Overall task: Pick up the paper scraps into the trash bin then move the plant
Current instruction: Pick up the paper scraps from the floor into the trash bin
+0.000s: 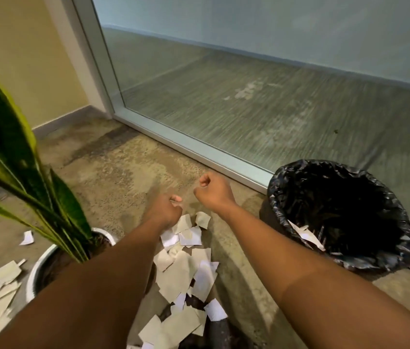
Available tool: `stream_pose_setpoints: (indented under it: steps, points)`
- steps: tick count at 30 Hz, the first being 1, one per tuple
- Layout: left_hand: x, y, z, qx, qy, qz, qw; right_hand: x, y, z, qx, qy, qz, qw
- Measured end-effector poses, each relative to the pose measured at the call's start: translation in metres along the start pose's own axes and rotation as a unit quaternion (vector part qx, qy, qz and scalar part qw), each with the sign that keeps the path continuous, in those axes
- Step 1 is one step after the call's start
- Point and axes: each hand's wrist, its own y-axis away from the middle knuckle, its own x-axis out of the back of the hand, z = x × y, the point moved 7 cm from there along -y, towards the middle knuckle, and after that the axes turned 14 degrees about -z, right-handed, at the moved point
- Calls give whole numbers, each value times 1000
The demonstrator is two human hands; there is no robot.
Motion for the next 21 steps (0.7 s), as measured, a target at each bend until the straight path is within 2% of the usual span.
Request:
stream_pose_setpoints:
  steps: [5,10,16,21]
  points:
    - [-18,-19,-38,52,-65,-80,993,-45,-17,53,-72,84,-71,991]
    - [-35,-37,-58,80,-180,-138,971,-70,-28,81,-97,197,-123,968]
    - [-46,-58,-85,61,-304,-181,933,-101,-36,100,-91,359,-241,897]
    - [-53,-67,-91,46,-336,-204,918,-117,-51,108,-65,338,-245,906]
